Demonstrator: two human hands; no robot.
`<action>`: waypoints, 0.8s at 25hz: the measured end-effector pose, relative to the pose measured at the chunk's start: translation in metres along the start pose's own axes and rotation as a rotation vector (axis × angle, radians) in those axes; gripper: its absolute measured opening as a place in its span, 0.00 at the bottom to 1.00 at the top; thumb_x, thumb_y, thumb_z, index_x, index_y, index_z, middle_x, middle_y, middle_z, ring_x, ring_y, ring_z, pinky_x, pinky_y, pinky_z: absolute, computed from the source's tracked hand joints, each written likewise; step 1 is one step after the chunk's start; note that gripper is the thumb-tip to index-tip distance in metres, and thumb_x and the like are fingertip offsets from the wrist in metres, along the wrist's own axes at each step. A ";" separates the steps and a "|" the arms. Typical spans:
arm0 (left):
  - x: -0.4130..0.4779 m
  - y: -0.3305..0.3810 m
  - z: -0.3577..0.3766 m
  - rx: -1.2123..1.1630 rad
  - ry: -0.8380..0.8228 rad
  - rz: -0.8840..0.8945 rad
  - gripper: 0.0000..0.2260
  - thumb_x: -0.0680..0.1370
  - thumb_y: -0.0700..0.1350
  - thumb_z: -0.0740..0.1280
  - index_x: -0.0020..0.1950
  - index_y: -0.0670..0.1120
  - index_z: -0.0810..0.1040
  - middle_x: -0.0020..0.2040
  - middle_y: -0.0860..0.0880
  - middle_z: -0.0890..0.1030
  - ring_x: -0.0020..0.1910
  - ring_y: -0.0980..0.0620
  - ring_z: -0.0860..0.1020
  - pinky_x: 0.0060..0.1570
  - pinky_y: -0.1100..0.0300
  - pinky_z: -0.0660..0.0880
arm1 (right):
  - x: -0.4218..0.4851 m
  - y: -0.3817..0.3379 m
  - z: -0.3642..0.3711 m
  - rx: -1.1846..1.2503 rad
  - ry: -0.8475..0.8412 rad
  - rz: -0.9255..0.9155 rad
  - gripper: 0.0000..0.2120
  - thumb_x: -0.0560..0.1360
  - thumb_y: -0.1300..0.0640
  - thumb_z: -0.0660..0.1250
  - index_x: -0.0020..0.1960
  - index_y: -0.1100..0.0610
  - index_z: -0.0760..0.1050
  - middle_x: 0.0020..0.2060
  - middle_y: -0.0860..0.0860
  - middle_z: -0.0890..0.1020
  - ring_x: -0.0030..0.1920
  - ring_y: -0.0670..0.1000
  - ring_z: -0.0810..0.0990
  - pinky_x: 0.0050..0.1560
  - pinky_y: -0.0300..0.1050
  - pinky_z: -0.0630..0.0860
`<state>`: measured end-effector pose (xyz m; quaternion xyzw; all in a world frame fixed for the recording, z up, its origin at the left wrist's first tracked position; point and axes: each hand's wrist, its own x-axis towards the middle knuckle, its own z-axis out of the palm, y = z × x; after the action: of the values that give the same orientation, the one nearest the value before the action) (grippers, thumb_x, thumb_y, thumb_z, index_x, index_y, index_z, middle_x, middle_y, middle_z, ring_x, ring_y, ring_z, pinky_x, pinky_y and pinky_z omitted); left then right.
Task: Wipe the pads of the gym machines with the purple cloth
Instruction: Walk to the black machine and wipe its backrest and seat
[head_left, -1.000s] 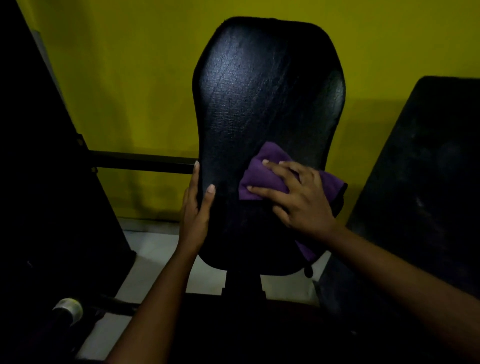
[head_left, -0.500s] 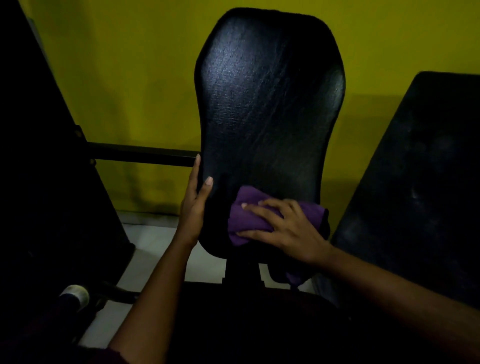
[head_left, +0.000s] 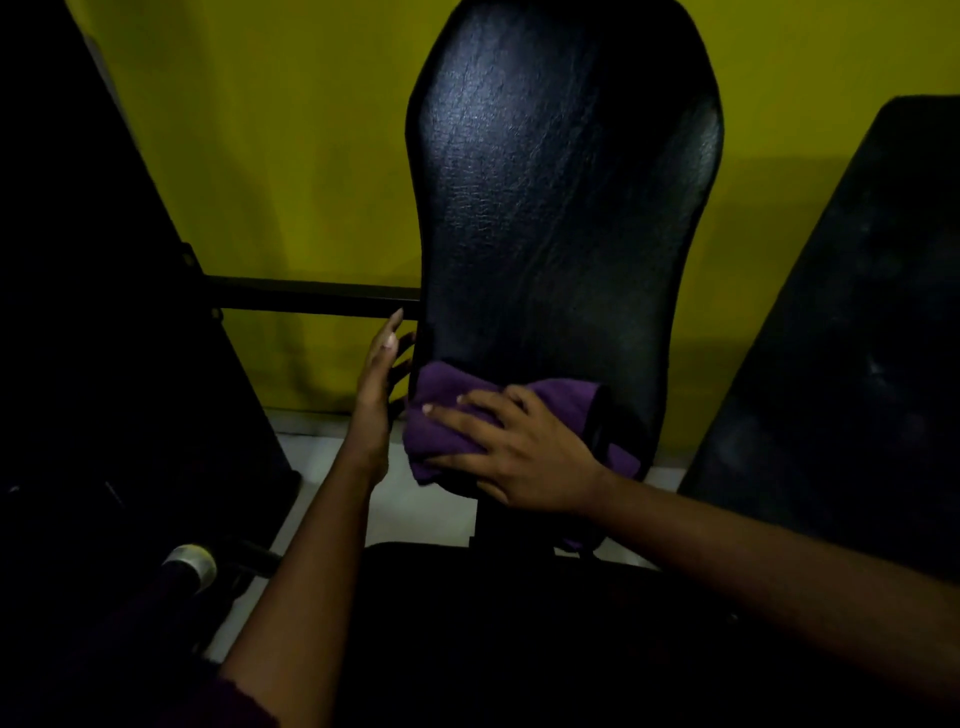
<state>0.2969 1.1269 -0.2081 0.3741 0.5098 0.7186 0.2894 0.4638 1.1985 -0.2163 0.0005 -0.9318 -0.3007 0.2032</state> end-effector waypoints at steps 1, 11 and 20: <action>-0.003 0.000 0.004 0.012 -0.002 -0.003 0.23 0.74 0.60 0.57 0.68 0.59 0.66 0.70 0.50 0.69 0.68 0.50 0.70 0.66 0.48 0.68 | -0.007 -0.003 0.003 -0.001 -0.011 -0.037 0.19 0.72 0.46 0.55 0.60 0.42 0.74 0.68 0.51 0.72 0.62 0.56 0.66 0.54 0.52 0.62; -0.017 -0.014 0.030 -0.051 0.060 0.038 0.20 0.80 0.46 0.57 0.71 0.56 0.59 0.72 0.52 0.64 0.69 0.52 0.67 0.66 0.54 0.68 | -0.119 0.005 0.016 0.111 0.027 -0.160 0.09 0.80 0.52 0.53 0.58 0.46 0.68 0.69 0.48 0.65 0.66 0.54 0.66 0.58 0.52 0.62; -0.014 -0.017 0.030 -0.074 0.064 0.047 0.20 0.80 0.49 0.57 0.70 0.60 0.60 0.71 0.54 0.66 0.68 0.53 0.67 0.67 0.52 0.68 | -0.169 0.053 -0.018 0.012 -0.039 -0.050 0.16 0.82 0.51 0.44 0.59 0.47 0.69 0.77 0.45 0.48 0.65 0.57 0.66 0.56 0.52 0.65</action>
<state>0.3303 1.1359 -0.2214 0.3518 0.4828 0.7552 0.2698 0.6326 1.2526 -0.2369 0.0193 -0.9371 -0.3000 0.1776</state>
